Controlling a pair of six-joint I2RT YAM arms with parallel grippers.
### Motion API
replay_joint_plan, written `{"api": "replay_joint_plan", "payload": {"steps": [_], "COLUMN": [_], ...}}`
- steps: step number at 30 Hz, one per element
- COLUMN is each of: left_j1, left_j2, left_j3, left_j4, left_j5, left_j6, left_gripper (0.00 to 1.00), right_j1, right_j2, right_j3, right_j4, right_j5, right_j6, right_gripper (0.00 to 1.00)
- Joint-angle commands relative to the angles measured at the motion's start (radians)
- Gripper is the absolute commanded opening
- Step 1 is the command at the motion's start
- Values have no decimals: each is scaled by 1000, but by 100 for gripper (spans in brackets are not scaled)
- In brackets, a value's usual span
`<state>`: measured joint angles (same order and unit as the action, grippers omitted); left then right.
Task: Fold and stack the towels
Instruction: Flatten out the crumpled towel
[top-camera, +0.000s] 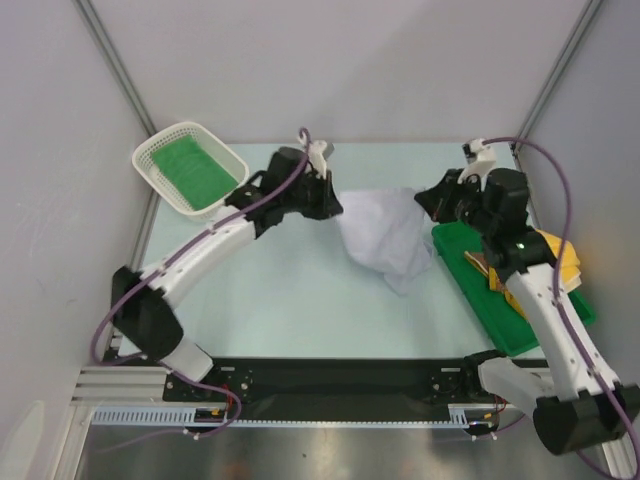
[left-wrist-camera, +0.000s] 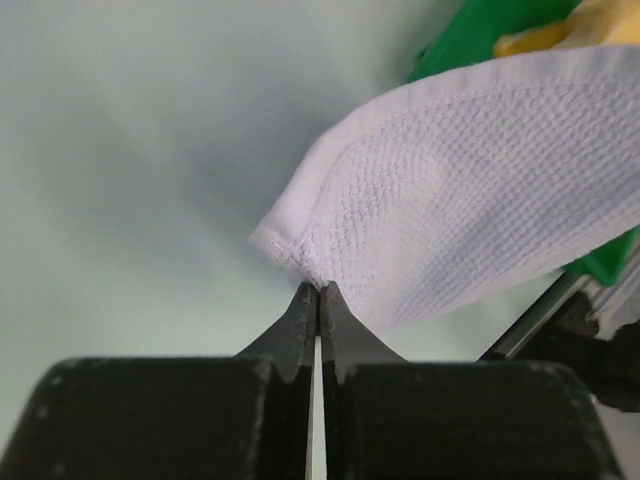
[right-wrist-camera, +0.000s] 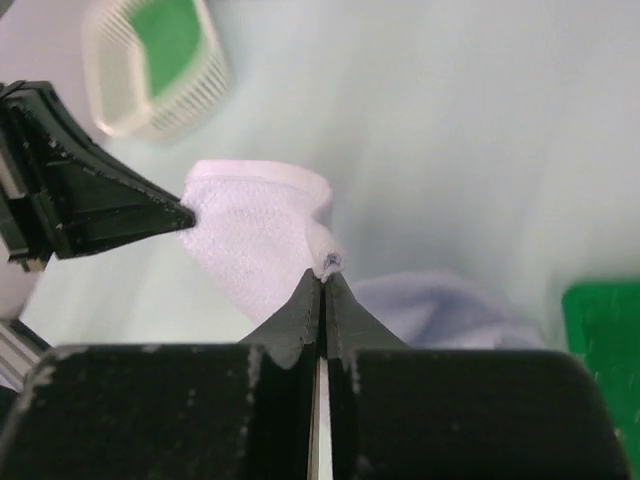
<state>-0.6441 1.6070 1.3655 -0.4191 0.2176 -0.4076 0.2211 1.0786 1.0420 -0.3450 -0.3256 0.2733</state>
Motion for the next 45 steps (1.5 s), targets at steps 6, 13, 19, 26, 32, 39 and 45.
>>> {"api": "replay_joint_plan", "payload": {"steps": [6, 13, 19, 26, 32, 39, 45], "left_j1": [-23, -159, -219, -125, 165, 313, 420], "left_j2": [-478, -711, -730, -577, -316, 114, 387], "left_j3": [142, -51, -54, 9, -8, 157, 334], "left_j4": [34, 187, 194, 48, 195, 414, 467], "left_j5": [113, 151, 123, -111, 6, 120, 262], "left_j6": [18, -7, -10, 90, 68, 141, 98], "left_gripper": [0, 0, 0, 0, 0, 0, 0], "right_j1": [167, 235, 235, 219, 74, 31, -11], "right_j2": [-284, -503, -531, -292, 143, 692, 969], "right_j3": [209, 113, 56, 79, 116, 375, 579], "right_j4": [81, 118, 218, 257, 555, 759, 805], "right_j5": [0, -90, -86, 140, -45, -234, -378], "right_j6": [-74, 30, 125, -3, 11, -78, -42], "right_gripper": [0, 0, 0, 0, 0, 0, 0]}}
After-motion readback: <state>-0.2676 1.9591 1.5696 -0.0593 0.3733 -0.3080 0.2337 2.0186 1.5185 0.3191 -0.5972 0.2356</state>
